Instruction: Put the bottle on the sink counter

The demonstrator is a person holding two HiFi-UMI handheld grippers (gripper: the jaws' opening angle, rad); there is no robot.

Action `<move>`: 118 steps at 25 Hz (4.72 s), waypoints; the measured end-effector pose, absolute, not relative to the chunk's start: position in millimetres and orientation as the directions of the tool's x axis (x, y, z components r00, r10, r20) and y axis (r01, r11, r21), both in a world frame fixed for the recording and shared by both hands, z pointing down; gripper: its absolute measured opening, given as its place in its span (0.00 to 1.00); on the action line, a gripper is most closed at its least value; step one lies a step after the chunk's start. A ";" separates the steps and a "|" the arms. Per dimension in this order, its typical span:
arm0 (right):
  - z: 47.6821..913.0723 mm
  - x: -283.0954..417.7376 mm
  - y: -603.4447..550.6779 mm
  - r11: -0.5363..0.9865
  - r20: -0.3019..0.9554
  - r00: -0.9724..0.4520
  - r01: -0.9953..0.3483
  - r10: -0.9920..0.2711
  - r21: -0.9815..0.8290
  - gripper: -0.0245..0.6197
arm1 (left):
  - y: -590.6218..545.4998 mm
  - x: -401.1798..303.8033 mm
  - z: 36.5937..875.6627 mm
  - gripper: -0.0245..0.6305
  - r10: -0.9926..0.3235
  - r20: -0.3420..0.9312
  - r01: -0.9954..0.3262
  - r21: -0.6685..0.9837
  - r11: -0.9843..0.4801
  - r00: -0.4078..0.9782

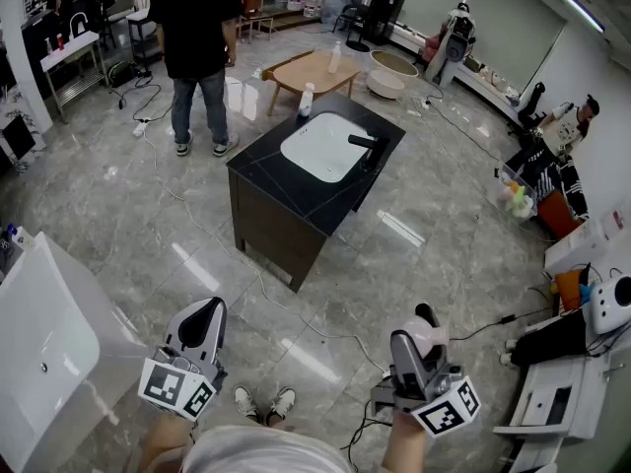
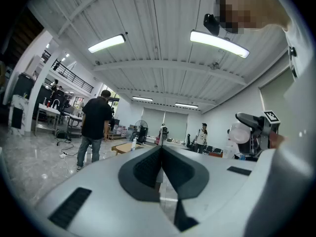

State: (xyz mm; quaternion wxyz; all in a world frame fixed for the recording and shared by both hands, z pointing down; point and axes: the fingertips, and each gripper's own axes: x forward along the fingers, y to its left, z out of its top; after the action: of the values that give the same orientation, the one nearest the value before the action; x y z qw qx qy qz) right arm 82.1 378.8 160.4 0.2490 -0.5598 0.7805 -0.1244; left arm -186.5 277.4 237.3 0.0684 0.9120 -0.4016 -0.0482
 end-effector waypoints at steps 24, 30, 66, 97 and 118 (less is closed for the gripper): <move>156.0 78.7 358.0 0.398 -0.241 -0.321 -0.796 -0.916 -0.455 0.68 | 283.8 -190.6 232.8 0.06 -0.785 -0.052 -0.769 0.170 -0.617 0.618; 152.9 73.8 353.4 0.399 -0.209 -0.344 -0.847 -0.915 -0.352 0.68 | 286.1 -183.4 228.9 0.06 -0.792 -0.044 -0.778 0.163 -0.607 0.608; 178.9 127.2 40.4 0.236 -0.078 -0.222 -0.914 -0.972 -0.329 0.68 | -59.9 -93.0 271.9 0.06 -0.661 -0.003 -0.640 0.251 -0.727 0.750; 298.3 171.3 -55.4 0.333 0.076 -0.378 -0.881 -0.923 -0.336 0.68 | -120.6 -34.2 356.1 0.06 -0.745 0.121 -0.736 0.322 -0.596 0.656; 435.1 163.0 -114.6 0.368 0.157 -0.412 -0.896 -0.898 -0.248 0.68 | -123.1 -12.0 445.6 0.06 -0.741 0.160 -0.729 0.400 -0.556 0.653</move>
State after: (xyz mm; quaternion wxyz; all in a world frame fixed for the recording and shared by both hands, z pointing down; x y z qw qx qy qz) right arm 163.0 -114.6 435.1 0.0024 -0.5423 0.8269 -0.1485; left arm -12.0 -123.1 445.6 0.2205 0.8818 -0.4166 -0.0136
